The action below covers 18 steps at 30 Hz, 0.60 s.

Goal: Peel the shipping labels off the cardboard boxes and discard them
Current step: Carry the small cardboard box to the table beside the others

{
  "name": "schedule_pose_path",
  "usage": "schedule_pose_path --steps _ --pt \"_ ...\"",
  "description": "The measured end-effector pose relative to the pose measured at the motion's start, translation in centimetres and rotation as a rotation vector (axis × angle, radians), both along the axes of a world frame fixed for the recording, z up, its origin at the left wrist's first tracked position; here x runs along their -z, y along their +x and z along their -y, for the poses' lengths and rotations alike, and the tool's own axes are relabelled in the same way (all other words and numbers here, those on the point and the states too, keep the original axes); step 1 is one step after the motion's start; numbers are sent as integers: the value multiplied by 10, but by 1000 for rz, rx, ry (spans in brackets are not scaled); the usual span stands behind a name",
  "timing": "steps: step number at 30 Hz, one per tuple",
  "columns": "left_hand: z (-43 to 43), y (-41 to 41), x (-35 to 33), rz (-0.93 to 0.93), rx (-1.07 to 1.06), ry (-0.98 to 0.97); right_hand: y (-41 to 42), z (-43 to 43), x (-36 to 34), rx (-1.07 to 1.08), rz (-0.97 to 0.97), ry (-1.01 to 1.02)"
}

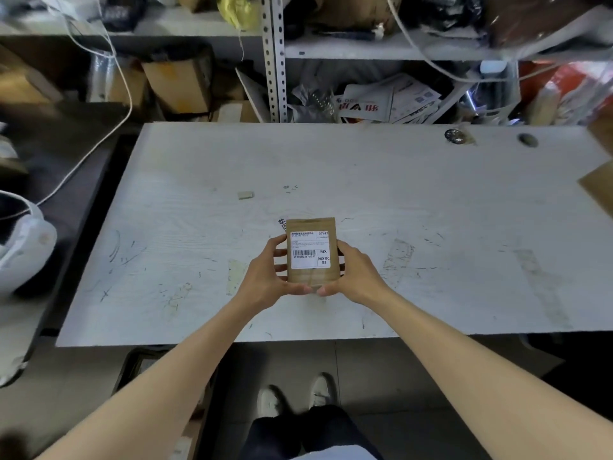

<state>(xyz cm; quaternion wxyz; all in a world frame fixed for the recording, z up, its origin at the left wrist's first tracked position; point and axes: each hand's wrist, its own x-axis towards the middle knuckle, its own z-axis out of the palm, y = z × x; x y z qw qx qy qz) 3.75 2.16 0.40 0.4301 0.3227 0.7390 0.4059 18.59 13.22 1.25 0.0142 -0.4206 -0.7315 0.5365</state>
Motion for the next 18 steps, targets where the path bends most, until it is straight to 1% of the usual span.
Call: schedule_pose_path --steps 5,10,14,18 --pt "-37 13 -18 -10 109 41 26 -17 -18 119 -50 44" --pt "-72 34 -34 -19 243 91 55 -29 -40 300 -112 99" --pt "-99 46 -44 -20 409 133 76 -25 -48 504 -140 156" --pt "-121 66 -54 -37 623 150 101 -7 -55 714 -162 181"
